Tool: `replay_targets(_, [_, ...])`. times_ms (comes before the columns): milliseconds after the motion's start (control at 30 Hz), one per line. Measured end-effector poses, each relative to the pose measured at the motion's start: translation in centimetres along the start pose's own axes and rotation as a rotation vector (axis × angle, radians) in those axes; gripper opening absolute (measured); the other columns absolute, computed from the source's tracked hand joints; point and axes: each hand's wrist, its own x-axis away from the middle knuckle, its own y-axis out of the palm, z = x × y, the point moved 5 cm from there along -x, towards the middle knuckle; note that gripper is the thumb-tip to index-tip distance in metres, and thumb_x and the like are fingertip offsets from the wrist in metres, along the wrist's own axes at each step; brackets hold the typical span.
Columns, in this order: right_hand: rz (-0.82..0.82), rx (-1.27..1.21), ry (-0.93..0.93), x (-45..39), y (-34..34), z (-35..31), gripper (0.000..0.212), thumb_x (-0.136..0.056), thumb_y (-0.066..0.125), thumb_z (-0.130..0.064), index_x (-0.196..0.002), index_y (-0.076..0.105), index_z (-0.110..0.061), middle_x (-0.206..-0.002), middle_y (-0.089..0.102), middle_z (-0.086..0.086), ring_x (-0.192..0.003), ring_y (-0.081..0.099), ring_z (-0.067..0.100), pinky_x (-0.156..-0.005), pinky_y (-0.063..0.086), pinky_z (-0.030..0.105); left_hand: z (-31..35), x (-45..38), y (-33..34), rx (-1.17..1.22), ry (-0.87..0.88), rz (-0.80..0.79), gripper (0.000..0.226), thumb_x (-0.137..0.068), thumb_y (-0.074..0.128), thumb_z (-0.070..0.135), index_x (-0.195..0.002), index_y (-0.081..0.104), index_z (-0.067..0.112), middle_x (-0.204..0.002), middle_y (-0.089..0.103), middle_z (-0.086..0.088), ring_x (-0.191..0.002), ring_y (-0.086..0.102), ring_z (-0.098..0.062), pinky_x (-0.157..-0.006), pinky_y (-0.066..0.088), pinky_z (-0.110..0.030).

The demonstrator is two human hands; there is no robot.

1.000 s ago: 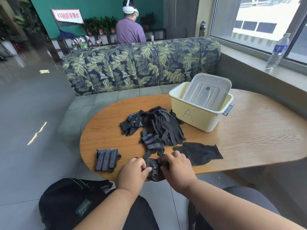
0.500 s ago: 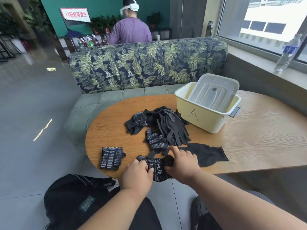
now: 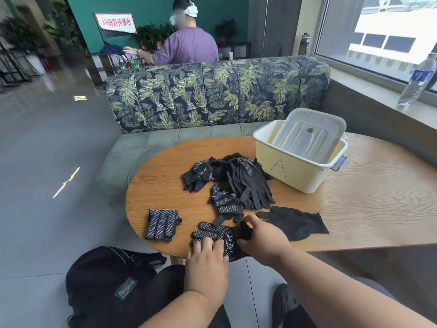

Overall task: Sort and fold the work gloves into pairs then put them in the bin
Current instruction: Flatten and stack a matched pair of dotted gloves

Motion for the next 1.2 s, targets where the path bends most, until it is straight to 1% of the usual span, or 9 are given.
replay_targets(100, [0.001, -0.045, 0.041, 0.2, -0.1, 0.0, 0.054, -0.083, 0.07, -0.047, -0.133, 0.05, -0.039, -0.091, 0.064, -0.013, -0.082, 0.058, 0.014, -0.069, 0.043, 0.026, -0.2, 0.3, 0.5, 0.001, -0.016, 0.007, 0.032, -0.079, 0.071, 0.049, -0.106, 0.065, 0.031, -0.099, 0.056, 0.003, -0.094, 0.058, -0.022, -0.074, 0.052, -0.04])
replay_targets(267, [-0.034, -0.116, 0.112, 0.6, 0.0, 0.0, 0.047, -0.08, 0.072, -0.045, -0.124, 0.058, -0.038, -0.087, 0.065, -0.013, -0.075, 0.061, 0.009, -0.061, 0.044, 0.021, -0.4, 0.4, 0.0, 0.011, -0.014, 0.051, 0.043, -0.075, 0.06, 0.055, -0.109, 0.063, 0.03, -0.105, 0.054, 0.002, -0.102, 0.053, -0.025, -0.082, 0.049, -0.042])
replay_targets(400, [-0.075, -0.154, 0.148, 0.7, 0.0, 0.4, 0.026, -0.081, 0.073, -0.042, -0.101, 0.061, -0.029, -0.077, 0.062, -0.015, -0.067, 0.058, 0.001, -0.05, 0.038, 0.013, 0.5, 0.1, 0.3, 0.004, 0.086, 0.071, 0.063, -0.061, 0.069, 0.05, -0.117, 0.067, 0.021, -0.124, 0.059, -0.002, -0.115, 0.054, -0.028, -0.098, 0.04, -0.043])
replay_targets(533, [-0.095, -0.26, 0.22, 0.5, 0.4, 0.8, 0.026, -0.076, 0.076, -0.04, -0.092, 0.066, -0.022, -0.079, 0.071, -0.008, -0.073, 0.069, 0.013, -0.064, 0.06, 0.028, 1.3, 0.1, 1.1, -0.009, 0.151, 0.0, 0.082, -0.061, 0.064, 0.057, -0.132, 0.065, 0.017, -0.123, 0.064, -0.004, -0.111, 0.057, -0.027, -0.097, 0.053, -0.047])
replay_targets(700, [-0.19, -0.59, 0.292, 1.5, 0.2, 0.7, 0.025, -0.083, 0.072, -0.034, -0.082, 0.061, -0.013, -0.068, 0.055, 0.004, -0.054, 0.047, 0.017, -0.043, 0.033, 0.023, 1.2, -0.2, 1.1, -0.046, 0.173, 0.063, 0.064, -0.078, 0.051, 0.06, -0.132, 0.063, 0.027, -0.118, 0.062, -0.004, -0.12, 0.055, -0.033, -0.111, 0.029, -0.056])
replay_targets(800, [-0.234, -0.773, 0.331, 2.1, -0.3, 0.7, 0.025, -0.082, 0.065, -0.036, -0.084, 0.057, -0.012, -0.062, 0.048, 0.006, -0.047, 0.036, 0.018, -0.045, 0.022, 0.025, 1.0, -0.3, 0.9, -0.001, 0.159, 0.057, 0.047, -0.083, 0.049, 0.056, -0.12, 0.065, 0.034, -0.118, 0.062, 0.0, -0.122, 0.053, -0.033, -0.113, 0.027, -0.057])
replay_targets(967, [-0.304, -0.983, 0.428, 2.8, -0.7, 0.6, 0.032, -0.094, 0.056, -0.036, -0.092, 0.063, -0.005, -0.066, 0.062, 0.016, -0.044, 0.036, 0.019, -0.048, 0.022, 0.025, 0.1, -0.7, 0.4, 0.175, 0.095, 0.074, 0.03, -0.089, 0.047, 0.044, -0.099, 0.074, 0.037, -0.115, 0.07, 0.016, -0.122, 0.057, -0.027, -0.113, 0.025, -0.053])
replay_targets(1100, [-0.381, -1.131, 0.397, 2.8, -0.6, 0.1, 0.03, -0.097, 0.046, -0.035, -0.097, 0.068, -0.015, -0.069, 0.062, 0.009, -0.048, 0.037, 0.016, -0.048, 0.024, 0.026, -1.6, -0.7, 0.7, 0.419, -0.041, 0.007, 0.05, -0.095, 0.033, 0.048, -0.115, 0.075, 0.028, -0.124, 0.066, 0.02, -0.136, 0.043, -0.008, -0.121, 0.014, -0.039])
replay_targets(1200, [-0.268, -1.052, 0.273, 2.7, -0.8, -0.1, 0.037, -0.084, 0.054, -0.032, -0.112, 0.072, -0.015, -0.076, 0.064, 0.005, -0.054, 0.048, 0.014, -0.052, 0.034, 0.026, -3.1, -0.5, 0.5, 0.769, -0.239, 0.019, 0.044, -0.096, 0.04, 0.044, -0.089, 0.073, 0.015, -0.1, 0.066, 0.015, -0.107, 0.057, -0.014, -0.099, 0.039, -0.039])
